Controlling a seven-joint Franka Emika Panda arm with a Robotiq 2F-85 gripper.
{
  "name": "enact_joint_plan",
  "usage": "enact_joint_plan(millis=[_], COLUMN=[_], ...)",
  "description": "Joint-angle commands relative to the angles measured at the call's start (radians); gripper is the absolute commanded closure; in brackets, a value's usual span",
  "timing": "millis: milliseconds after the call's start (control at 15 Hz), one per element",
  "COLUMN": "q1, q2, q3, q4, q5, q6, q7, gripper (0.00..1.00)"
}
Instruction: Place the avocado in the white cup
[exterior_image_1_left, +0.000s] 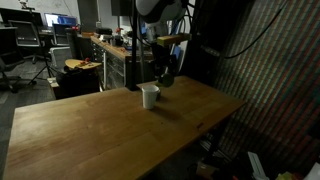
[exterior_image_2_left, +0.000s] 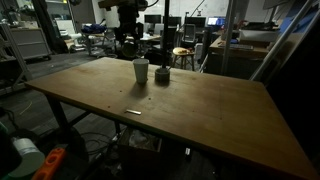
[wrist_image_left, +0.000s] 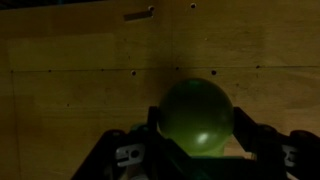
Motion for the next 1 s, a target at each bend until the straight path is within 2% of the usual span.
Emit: enact_joint_plan(millis=[0,467,933], q1=[0.010,0.035,0.047], q2=[0.122,0.321,0.502], q3=[0.000,-0.004,-0.019], q4=[0.198,0.462,0.705], q5=[-0.031,-0.064,-0.070], q6=[-0.145,-0.328,-0.447], q7=[-0.046,-0.087,-0.099], gripper=[0.52,0.52,0.52])
